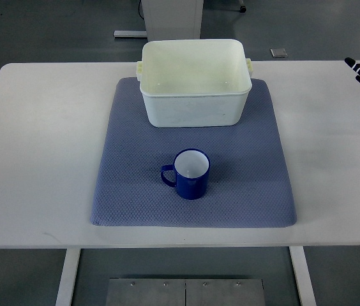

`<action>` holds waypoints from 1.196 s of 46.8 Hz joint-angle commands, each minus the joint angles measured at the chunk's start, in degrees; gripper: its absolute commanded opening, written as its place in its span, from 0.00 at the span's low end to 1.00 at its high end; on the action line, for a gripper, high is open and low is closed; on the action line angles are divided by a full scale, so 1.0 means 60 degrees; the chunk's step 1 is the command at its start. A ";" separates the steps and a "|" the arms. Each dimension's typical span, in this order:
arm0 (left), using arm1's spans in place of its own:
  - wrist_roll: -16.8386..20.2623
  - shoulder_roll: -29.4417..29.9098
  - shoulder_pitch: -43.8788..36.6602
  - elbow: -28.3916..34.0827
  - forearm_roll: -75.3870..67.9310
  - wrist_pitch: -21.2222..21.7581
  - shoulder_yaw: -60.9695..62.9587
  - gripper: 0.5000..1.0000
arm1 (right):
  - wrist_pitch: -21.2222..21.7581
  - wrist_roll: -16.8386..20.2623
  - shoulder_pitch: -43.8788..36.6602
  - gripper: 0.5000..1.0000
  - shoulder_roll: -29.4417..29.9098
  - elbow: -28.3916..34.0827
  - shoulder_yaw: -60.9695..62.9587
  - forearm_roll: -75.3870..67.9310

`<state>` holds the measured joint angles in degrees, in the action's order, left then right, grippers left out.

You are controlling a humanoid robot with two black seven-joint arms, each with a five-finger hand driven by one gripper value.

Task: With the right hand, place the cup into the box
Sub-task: 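Move the right hand in toward the blue mug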

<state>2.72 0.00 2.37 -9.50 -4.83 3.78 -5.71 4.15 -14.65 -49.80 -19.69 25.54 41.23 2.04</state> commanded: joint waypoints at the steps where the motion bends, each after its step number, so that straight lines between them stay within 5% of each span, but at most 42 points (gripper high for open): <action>1: 0.0001 0.0000 0.0000 0.0001 -0.0001 -0.0001 0.0000 1.00 | 0.0333 -0.0005 0.0169 1.00 0.0030 0.0020 -0.0132 0.0056; 18: 0.0001 0.0000 0.0000 0.0001 -0.0001 -0.0001 0.0000 1.00 | 0.1168 -0.1293 0.0448 1.00 -0.0585 0.0314 -0.2403 0.0129; 27: 0.0001 0.0000 0.0000 0.0001 -0.0001 -0.0001 0.0000 1.00 | 0.1549 -0.1353 0.0521 1.00 -0.1053 0.0605 -0.2433 0.0129; 39: 0.0001 0.0000 0.0000 0.0001 -0.0001 -0.0001 0.0000 1.00 | 0.1476 -0.1367 0.1239 1.00 -0.3089 0.4280 -0.2374 0.0144; 56: 0.0001 0.0000 0.0000 0.0001 -0.0001 -0.0001 0.0000 1.00 | 0.1389 -0.1353 0.3508 1.00 -0.4058 0.7373 -0.0662 0.3203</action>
<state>2.70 0.00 2.37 -9.49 -4.84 3.78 -5.71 12.67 -22.83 -31.89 -44.08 67.08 34.34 16.95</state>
